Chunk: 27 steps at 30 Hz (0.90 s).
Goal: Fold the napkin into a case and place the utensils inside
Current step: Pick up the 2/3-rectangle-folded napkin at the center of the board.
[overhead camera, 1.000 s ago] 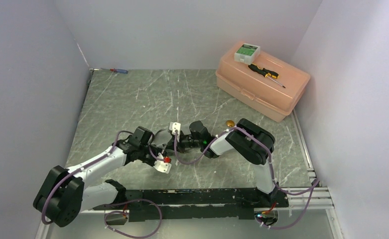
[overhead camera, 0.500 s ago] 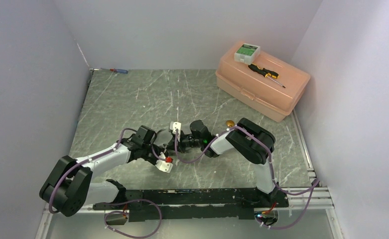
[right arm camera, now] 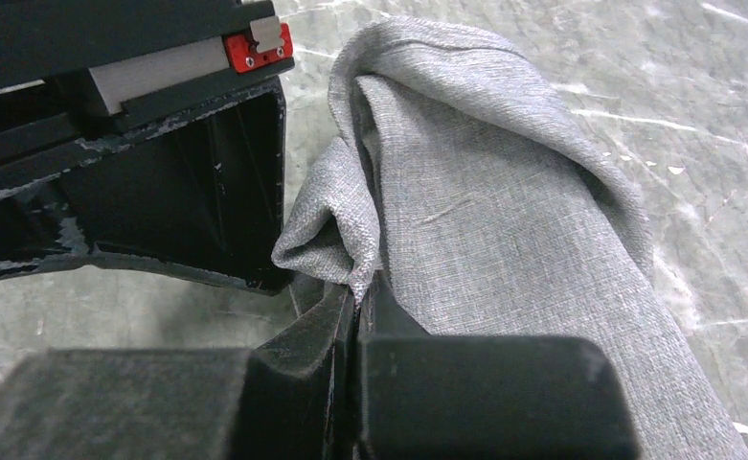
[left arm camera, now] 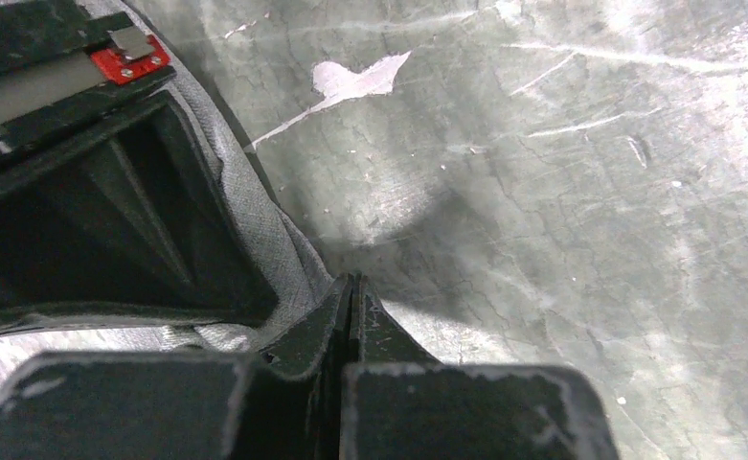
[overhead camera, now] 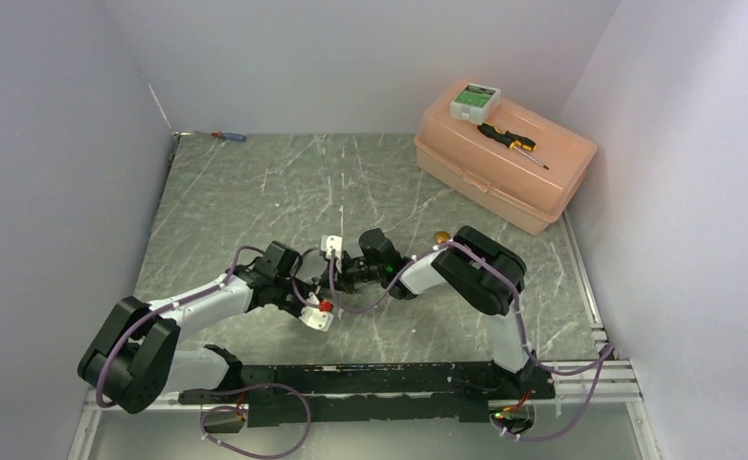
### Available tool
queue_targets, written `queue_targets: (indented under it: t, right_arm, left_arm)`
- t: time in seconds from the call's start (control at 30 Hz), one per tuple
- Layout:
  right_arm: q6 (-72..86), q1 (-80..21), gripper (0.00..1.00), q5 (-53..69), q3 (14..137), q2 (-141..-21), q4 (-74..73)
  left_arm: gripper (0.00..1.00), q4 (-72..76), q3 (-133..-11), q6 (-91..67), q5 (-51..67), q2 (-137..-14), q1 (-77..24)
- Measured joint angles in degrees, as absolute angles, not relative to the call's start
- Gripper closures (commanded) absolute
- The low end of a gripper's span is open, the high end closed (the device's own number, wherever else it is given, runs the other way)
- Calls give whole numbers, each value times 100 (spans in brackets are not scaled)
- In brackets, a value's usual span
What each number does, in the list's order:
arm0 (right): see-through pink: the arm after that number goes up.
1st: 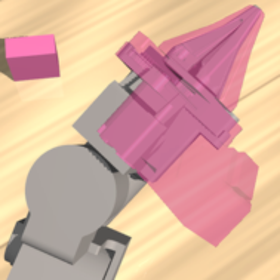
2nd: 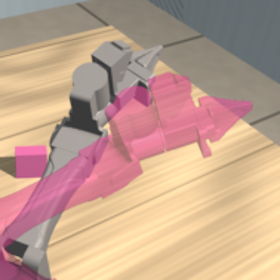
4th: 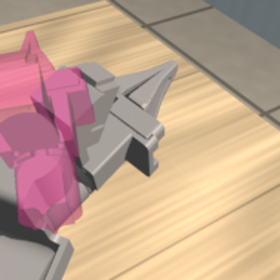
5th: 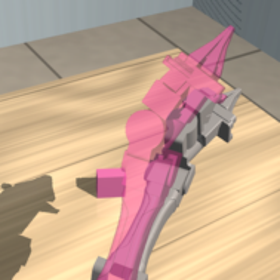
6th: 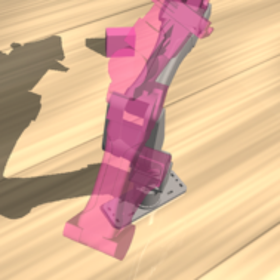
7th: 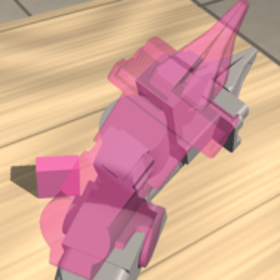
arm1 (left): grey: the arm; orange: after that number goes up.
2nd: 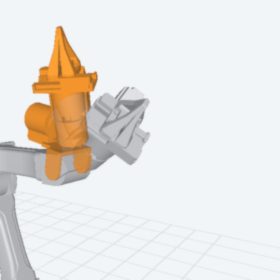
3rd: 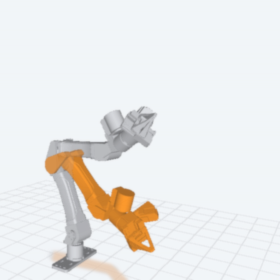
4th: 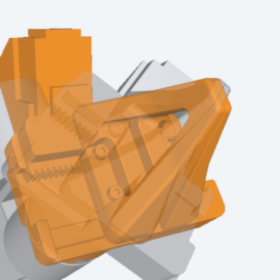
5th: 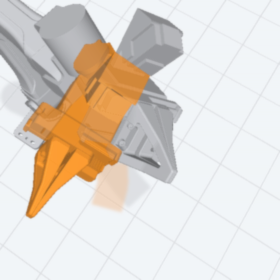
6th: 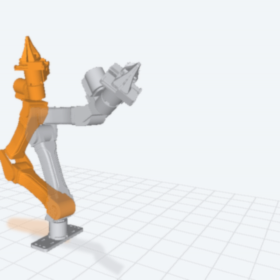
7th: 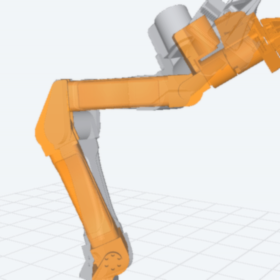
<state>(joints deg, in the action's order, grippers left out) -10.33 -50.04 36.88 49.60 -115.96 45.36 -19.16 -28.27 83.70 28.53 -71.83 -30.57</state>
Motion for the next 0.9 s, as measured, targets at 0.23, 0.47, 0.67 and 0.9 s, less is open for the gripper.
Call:
queue_targets:
  t: [0.23, 0.47, 0.67, 0.9]
  right_arm:
    - [-1326, -5192, 100, 3312, 5059, -11699, 4425]
    - [-1533, -5330, 100, 2770, 5096, -11721, 4528]
    - [-1551, -5339, 100, 2711, 5092, -11721, 4554]
    - [-1542, -5336, 100, 2764, 5013, -11716, 4654]
  left_arm:
    - [97, -2303, -2904, 8044, 2860, -6866, -3063]
    - [97, -2539, -2869, 8018, 2860, -6458, -3124]
    - [60, -2445, -2724, 7996, 2596, -6488, -3142]
    - [63, -1785, -2648, 7933, 2134, -6770, -3144]
